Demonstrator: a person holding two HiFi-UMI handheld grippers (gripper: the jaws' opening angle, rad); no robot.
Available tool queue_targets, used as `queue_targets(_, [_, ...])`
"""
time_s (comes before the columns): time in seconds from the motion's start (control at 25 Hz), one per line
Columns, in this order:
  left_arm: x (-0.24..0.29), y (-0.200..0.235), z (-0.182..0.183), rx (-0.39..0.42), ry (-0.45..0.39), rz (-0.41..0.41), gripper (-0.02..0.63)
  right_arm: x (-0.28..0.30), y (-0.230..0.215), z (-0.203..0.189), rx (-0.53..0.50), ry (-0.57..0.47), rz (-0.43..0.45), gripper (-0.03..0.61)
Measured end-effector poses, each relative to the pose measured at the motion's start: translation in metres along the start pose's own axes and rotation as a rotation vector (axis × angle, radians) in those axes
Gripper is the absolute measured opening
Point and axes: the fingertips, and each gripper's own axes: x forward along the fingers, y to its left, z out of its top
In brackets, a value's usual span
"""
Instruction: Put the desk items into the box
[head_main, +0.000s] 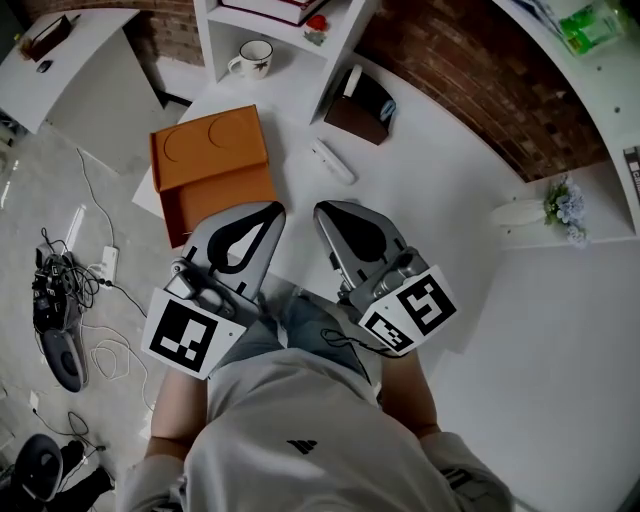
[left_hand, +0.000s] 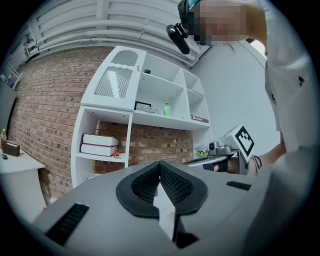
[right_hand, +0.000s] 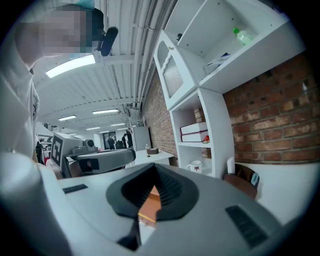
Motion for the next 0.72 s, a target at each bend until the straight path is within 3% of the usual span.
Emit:
queue_targets(0.32, [0.019,-0.015,-0.004,0.000,0.011,-0.076,0.012,-0.017,-0.016,0.000,0.005,-0.018,-0.080,0.009])
queue_targets(0.72, [0.050,-0.044,-0.005,0.002,0.012,-0.224,0.012,-0.058,-0.046,-0.003,0.022,-0.029,-0.251,0.009])
